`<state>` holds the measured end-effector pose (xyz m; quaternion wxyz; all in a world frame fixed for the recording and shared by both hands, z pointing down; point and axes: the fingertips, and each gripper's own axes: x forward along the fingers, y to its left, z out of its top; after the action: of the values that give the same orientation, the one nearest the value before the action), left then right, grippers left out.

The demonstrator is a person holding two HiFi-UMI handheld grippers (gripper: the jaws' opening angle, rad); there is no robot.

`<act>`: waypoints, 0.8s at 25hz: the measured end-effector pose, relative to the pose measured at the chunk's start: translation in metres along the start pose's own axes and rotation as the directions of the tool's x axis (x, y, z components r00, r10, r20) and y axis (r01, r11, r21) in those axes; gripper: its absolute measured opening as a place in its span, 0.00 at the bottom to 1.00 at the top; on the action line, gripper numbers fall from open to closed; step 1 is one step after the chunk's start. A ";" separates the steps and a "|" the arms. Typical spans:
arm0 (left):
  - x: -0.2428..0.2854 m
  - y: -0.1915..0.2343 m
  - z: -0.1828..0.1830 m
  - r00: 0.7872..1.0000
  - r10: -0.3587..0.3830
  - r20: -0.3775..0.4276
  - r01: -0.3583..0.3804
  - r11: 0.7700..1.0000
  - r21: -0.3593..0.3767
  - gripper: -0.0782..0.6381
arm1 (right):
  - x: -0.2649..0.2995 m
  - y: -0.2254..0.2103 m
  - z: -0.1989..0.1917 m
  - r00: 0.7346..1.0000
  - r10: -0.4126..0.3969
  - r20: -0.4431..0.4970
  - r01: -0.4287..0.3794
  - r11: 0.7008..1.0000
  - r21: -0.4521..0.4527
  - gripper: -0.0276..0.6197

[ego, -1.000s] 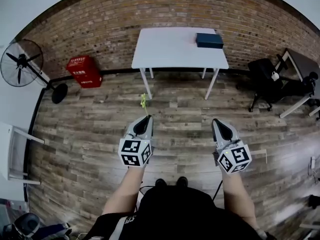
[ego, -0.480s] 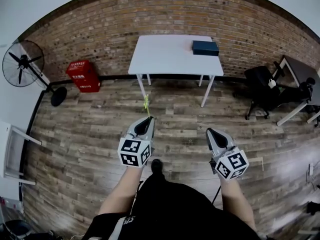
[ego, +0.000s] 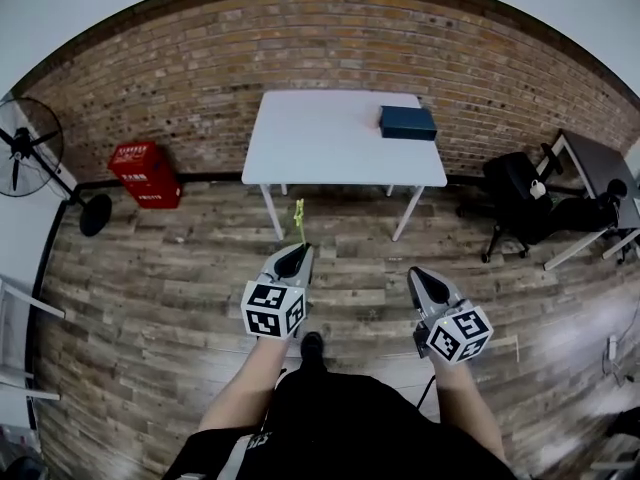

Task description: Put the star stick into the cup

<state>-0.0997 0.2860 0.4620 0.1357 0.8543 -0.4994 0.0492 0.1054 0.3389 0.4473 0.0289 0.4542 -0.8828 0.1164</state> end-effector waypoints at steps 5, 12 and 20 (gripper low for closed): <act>0.050 0.056 0.021 0.999 -0.025 -0.024 0.025 1.000 0.002 0.13 | 0.081 -0.010 0.014 1.000 0.013 -0.023 -0.013 1.000 0.006 0.04; 0.096 0.120 0.030 0.997 -0.055 -0.060 0.055 0.998 -0.009 0.13 | 0.164 -0.009 0.021 0.999 0.020 -0.043 -0.018 0.999 0.043 0.04; 0.132 0.144 0.022 0.991 -0.075 -0.110 0.072 0.997 -0.026 0.13 | 0.190 -0.038 0.001 0.996 -0.025 -0.082 0.035 0.993 0.117 0.04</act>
<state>-0.1601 0.1025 0.4962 0.1741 0.8666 -0.4597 0.0860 0.0249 0.1665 0.4831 0.0395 0.4632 -0.8656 0.1862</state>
